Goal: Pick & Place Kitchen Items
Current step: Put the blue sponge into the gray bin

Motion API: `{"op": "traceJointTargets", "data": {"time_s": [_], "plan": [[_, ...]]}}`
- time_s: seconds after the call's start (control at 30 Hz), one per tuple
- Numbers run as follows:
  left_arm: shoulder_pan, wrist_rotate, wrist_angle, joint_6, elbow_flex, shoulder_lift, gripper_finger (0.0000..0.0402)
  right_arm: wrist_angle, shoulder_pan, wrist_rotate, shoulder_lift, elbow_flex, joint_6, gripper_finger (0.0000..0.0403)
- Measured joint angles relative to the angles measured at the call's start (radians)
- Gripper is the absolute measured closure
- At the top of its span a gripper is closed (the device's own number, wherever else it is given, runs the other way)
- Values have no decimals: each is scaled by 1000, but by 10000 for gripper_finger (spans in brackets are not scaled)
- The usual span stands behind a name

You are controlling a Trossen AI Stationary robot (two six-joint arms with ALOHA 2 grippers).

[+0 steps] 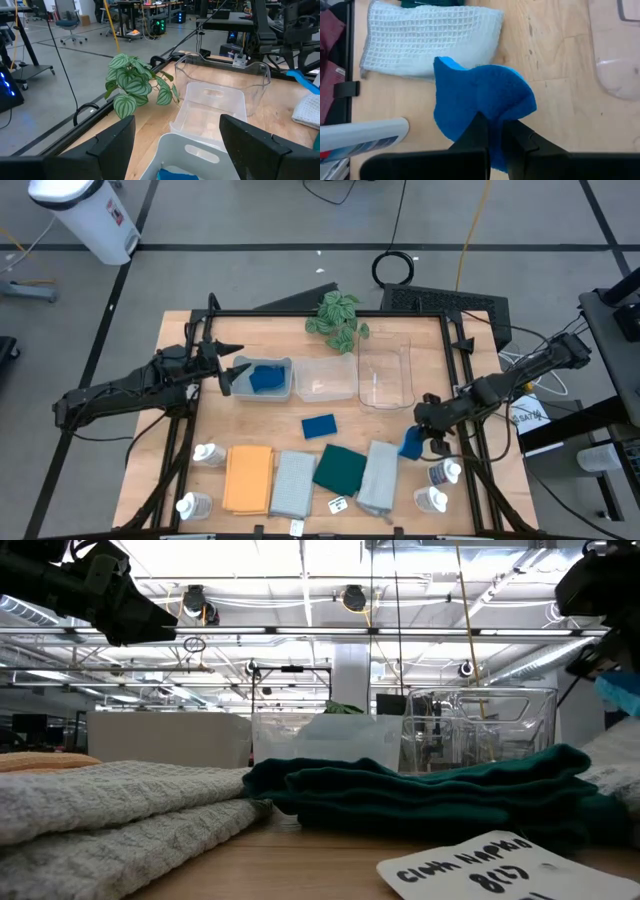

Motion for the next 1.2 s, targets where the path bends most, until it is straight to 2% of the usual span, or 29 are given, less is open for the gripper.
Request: {"op": "traceJointTargets", "data": {"time_s": [0.23, 0.4, 0.53, 0.87, 0.97, 1.1, 1.2], "plan": [[0, 0, 0, 0, 0, 0, 107, 1, 1, 8, -63, 1, -37, 394], [0, 0, 0, 0, 0, 0, 108, 95, 1, 35, -81, 1, -89, 394], [0, 0, 0, 0, 0, 0, 108, 222, 1, 40, -81, 1, -191, 394], [0, 0, 0, 0, 0, 0, 107, 673, 1, 253, -80, -111, -464, 394], [0, 0, 0, 0, 0, 0, 108, 848, -11, 267, -80, -162, -542, 394], [0, 0, 0, 0, 0, 0, 107, 999, -48, 264, -79, -201, -567, 394], [0, 0, 4, 12, 0, 0, 107, 1032, -85, 264, -79, -207, -524, 394]]}}
